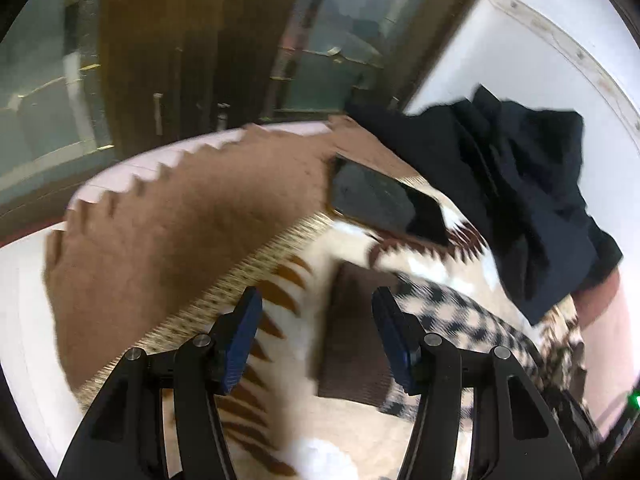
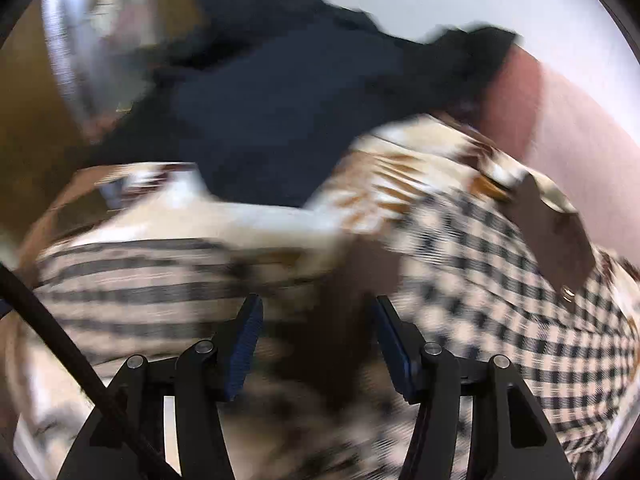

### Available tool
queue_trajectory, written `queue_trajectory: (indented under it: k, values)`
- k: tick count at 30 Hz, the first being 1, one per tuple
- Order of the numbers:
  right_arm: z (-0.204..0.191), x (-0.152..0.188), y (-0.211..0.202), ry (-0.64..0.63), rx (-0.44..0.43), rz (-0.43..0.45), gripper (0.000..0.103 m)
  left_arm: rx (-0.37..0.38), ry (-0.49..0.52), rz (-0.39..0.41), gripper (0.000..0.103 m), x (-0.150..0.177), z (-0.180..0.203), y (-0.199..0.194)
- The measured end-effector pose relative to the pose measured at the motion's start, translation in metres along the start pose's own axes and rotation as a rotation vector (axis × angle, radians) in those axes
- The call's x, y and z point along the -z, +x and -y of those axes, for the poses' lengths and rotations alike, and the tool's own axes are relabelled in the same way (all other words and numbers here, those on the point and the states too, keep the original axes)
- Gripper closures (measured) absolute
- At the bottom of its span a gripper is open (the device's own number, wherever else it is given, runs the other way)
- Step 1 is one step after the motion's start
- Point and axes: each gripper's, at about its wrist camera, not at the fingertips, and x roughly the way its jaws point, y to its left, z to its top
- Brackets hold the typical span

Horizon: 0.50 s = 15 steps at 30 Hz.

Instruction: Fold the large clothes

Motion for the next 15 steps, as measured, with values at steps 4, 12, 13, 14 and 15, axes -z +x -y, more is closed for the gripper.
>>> queue_trajectory:
  k: [4, 12, 13, 14, 15]
  values:
    - [-0.067, 0.011, -0.008, -0.157, -0.1, -0.009, 0.035, -0.051, 0.008, 0.059, 0.047, -0.004, -0.006, -0.012]
    - [-0.193, 0.041, -0.008, -0.492, -0.155, 0.032, 0.026, -0.133, -0.089, 0.154, 0.043, -0.02, -0.046, -0.031]
    - [-0.203, 0.045, -0.006, -0.527, -0.145, 0.037, 0.026, -0.136, -0.112, 0.154, 0.043, -0.022, -0.054, -0.032]
    - [-0.217, 0.049, -0.004, -0.566, -0.13, 0.044, 0.026, -0.141, -0.137, 0.152, 0.043, -0.024, -0.062, -0.032]
    - [-0.225, 0.051, -0.001, -0.591, -0.121, 0.049, 0.026, -0.151, -0.163, 0.151, 0.043, -0.026, -0.071, -0.032]
